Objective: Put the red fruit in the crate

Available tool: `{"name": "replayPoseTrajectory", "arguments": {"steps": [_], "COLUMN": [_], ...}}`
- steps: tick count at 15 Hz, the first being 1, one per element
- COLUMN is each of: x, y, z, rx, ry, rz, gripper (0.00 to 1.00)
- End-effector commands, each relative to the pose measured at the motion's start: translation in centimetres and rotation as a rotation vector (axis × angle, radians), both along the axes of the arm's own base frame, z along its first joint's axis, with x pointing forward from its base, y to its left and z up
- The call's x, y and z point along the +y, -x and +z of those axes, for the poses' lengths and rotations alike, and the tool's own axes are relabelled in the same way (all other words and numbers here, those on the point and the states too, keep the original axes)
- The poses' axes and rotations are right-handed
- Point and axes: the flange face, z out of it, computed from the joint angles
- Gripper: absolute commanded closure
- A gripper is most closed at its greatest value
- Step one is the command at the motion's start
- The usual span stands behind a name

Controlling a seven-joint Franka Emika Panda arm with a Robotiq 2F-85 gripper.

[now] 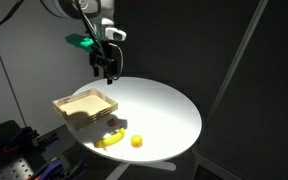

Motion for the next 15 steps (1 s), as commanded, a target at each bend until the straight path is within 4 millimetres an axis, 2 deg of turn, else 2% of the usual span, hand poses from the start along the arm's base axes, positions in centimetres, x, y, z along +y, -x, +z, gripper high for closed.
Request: {"name": "replayPoseTrajectory", "arguments": {"steps": [1,15], "x": [0.01,-0.49], "y": [-0.02,-0.17], "z": [0.04,-0.50], "rx": [0.000,0.012], "ry": [0.000,-0.004], "rz": [0.000,-0.008], "gripper": [0.00,0.00]}}
